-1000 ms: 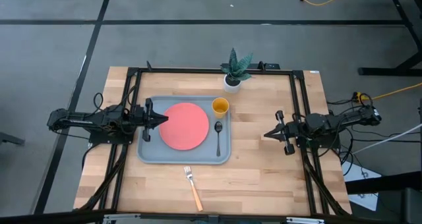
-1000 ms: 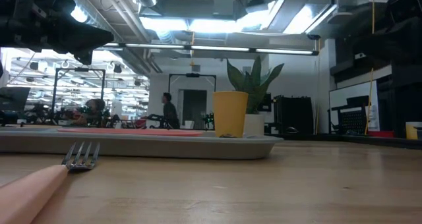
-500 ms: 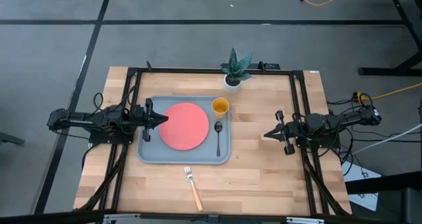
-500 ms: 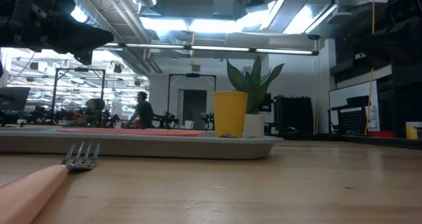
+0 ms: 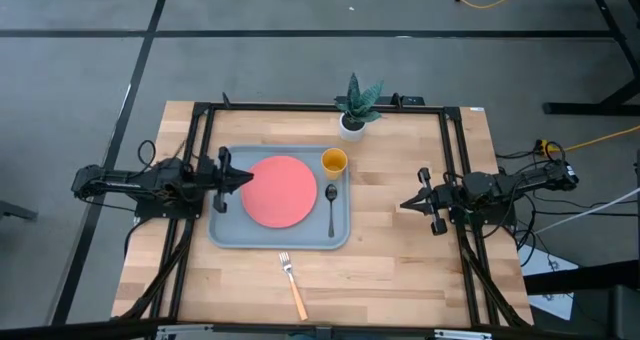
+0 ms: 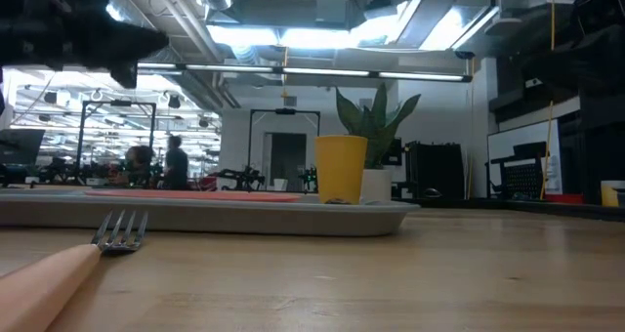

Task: Pick and place plate/cup/fork/spoon on tray
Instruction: Put the yellow fork on the gray tray

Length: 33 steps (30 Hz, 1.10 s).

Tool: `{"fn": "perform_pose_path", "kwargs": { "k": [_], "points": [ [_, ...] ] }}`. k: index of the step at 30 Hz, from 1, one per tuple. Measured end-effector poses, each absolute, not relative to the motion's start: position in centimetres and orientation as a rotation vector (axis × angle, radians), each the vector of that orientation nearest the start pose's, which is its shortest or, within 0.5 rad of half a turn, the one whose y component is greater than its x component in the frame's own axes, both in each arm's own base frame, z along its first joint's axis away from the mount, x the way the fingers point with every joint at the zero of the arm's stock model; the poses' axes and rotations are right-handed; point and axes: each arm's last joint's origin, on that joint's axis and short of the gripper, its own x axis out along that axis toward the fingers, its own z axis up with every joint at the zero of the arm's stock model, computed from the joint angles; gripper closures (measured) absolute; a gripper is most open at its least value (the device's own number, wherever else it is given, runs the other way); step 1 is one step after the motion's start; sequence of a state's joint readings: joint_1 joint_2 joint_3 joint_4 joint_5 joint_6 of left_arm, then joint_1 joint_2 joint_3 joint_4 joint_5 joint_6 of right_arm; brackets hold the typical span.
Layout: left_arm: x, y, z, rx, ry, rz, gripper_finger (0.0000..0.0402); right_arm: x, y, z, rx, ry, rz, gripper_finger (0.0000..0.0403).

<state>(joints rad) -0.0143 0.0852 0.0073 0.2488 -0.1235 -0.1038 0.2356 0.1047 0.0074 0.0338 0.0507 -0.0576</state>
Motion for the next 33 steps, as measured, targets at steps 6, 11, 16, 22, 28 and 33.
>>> {"fn": "perform_pose_path", "kwargs": {
  "k": [6,11,16,22,28,33],
  "points": [
    [9.4,-0.2,21.0,-0.176,-0.401,-0.074,0.0374,10.1,2.3,16.1,-0.066,0.058,0.187,0.0392],
    [8.7,-0.5,25.3,-0.170,-0.445,-0.162,0.0374,10.1,2.3,16.1,-0.067,0.057,0.186,0.0392],
    [12.3,-1.2,27.7,-0.337,-0.071,-0.185,0.0374,10.1,2.3,16.1,-0.067,0.057,0.186,0.0392],
    [18.2,-2.0,28.8,-0.748,0.364,-0.045,0.0374,10.1,2.3,16.1,-0.067,0.057,0.186,0.0392],
    [22.7,-3.0,29.5,-1.182,0.720,0.047,0.0376,10.1,2.3,16.1,-0.067,0.057,0.186,0.0392],
    [25.2,-4.0,29.9,-1.036,0.923,-0.227,0.0385,10.1,2.3,16.1,-0.066,0.057,0.187,0.0392]
  ]
}}
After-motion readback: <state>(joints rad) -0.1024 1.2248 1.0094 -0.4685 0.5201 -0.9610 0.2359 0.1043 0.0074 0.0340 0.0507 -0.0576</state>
